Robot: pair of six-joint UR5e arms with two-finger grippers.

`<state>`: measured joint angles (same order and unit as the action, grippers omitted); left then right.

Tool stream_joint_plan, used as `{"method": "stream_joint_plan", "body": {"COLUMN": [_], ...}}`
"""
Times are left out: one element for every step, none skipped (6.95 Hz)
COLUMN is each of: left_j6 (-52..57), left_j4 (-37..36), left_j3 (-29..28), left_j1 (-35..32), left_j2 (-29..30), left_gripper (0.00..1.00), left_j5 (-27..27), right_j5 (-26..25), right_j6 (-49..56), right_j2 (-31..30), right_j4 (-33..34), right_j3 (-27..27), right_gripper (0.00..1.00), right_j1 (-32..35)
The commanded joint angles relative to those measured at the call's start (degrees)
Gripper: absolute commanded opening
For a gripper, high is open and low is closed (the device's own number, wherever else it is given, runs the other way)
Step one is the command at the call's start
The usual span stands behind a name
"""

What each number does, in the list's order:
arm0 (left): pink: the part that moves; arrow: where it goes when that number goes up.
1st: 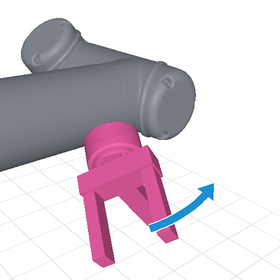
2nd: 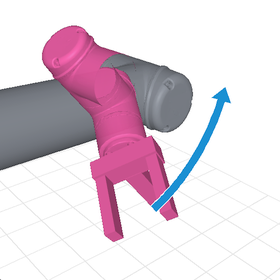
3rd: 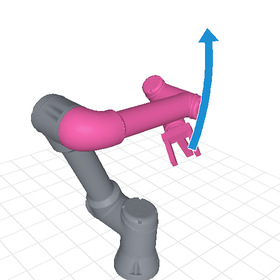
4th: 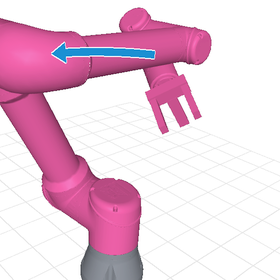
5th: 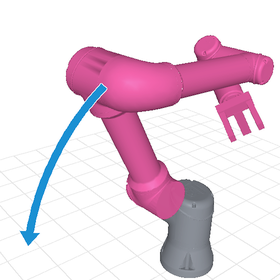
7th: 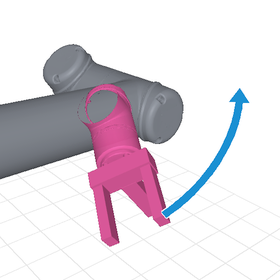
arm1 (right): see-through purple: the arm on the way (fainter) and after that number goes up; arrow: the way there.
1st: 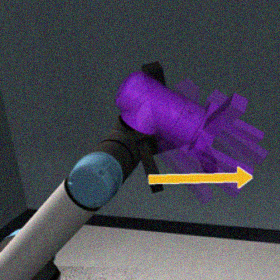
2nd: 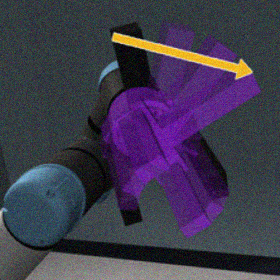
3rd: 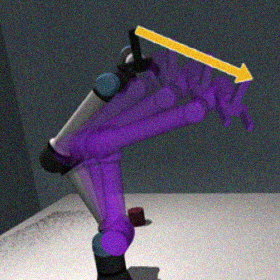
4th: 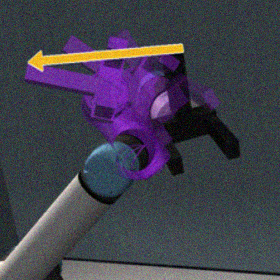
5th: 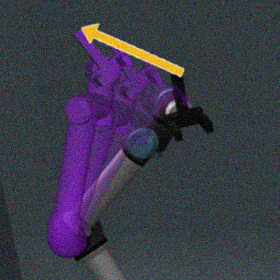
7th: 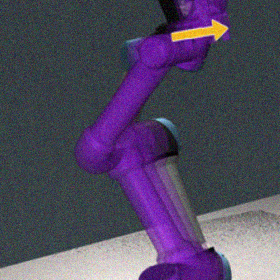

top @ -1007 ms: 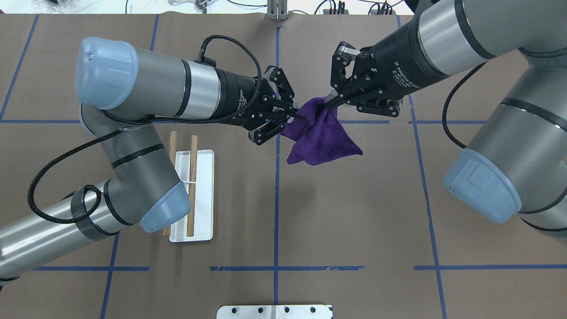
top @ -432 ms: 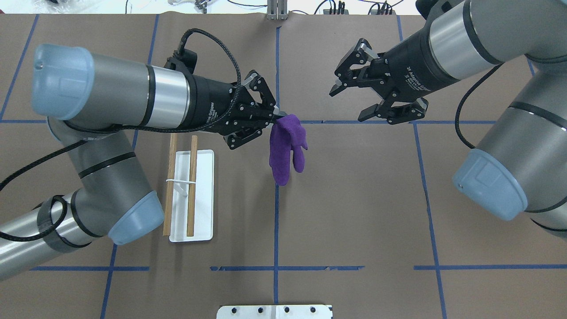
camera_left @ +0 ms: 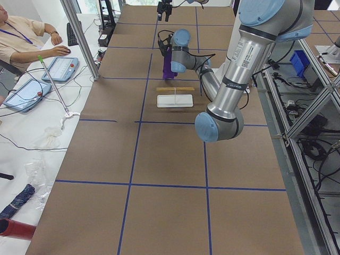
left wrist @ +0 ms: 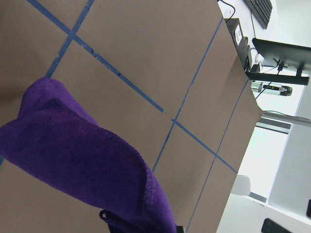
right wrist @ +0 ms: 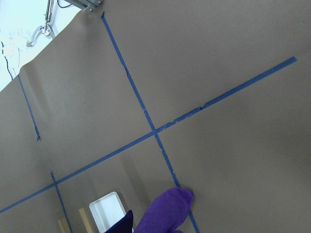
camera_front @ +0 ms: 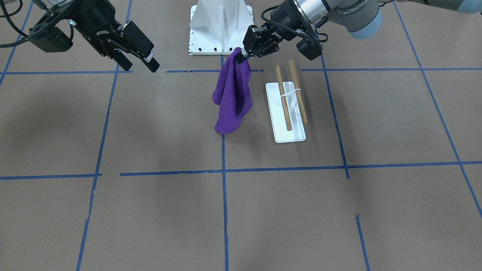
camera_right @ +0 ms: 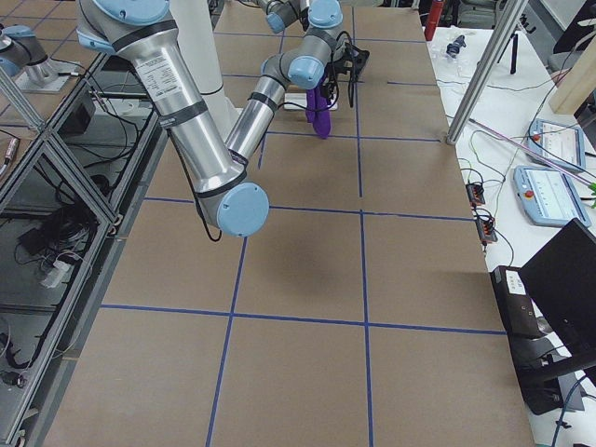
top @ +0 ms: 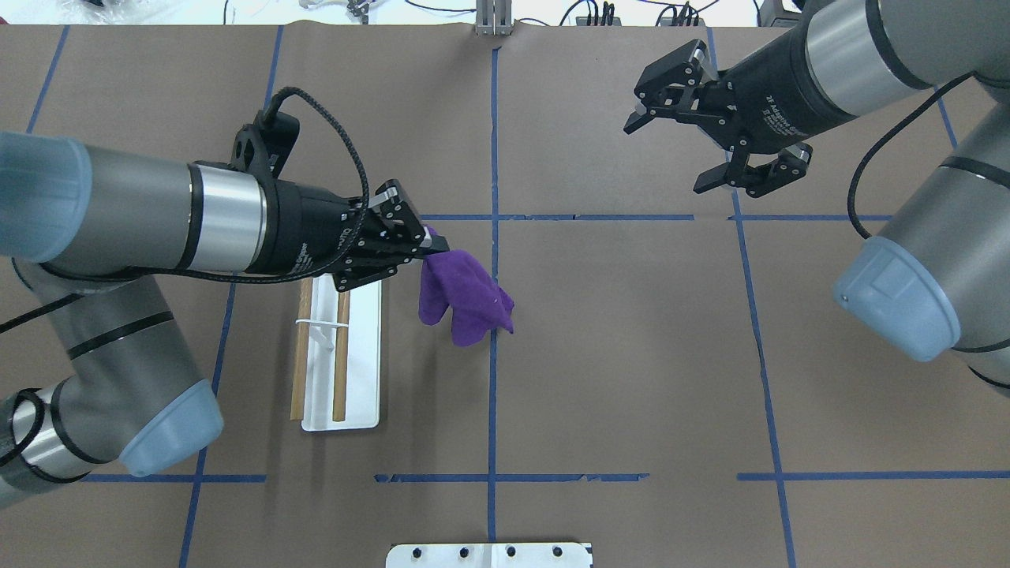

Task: Hang towel on rack

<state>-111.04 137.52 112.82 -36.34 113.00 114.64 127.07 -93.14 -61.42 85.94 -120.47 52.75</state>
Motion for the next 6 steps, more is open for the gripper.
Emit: {"method": "stream_joint_plan", "body": {"left_j6": [2.0, 4.2, 5.8, 8.3, 11.9, 12.7], "left_j4": [0.5, 0.6, 0.6, 0.6, 0.6, 0.6], "left_j3": [6.3, 9.9, 13.2, 13.6, 12.9, 11.4], "left_j1": [0.0, -0.9, -3.6, -7.0, -11.0, -11.9], "left_j2": [-12.3, -17.8, -23.0, -25.7, -27.5, -27.3], "left_gripper": [0.0, 0.0, 0.0, 0.0, 0.0, 0.0], "left_j5": [0.1, 0.4, 0.7, 3.2, 6.3, 6.5], "right_j5": [-1.3, -1.3, -1.4, -1.5, -1.5, -1.5], "right_j6": [2.6, 2.6, 2.6, 2.6, 2.8, 3.0], "right_j2": [-0.4, -0.4, -0.4, -0.5, -1.1, -1.1], "right_j4": [-0.3, -0.3, -0.3, -0.3, -0.3, -0.3], "right_j3": [2.1, 2.1, 2.4, 2.4, 2.5, 2.5], "right_gripper": [1.0, 1.0, 1.0, 1.0, 1.0, 1.0], "right_j1": [0.3, 0.4, 0.4, 0.4, 0.4, 0.5]}}
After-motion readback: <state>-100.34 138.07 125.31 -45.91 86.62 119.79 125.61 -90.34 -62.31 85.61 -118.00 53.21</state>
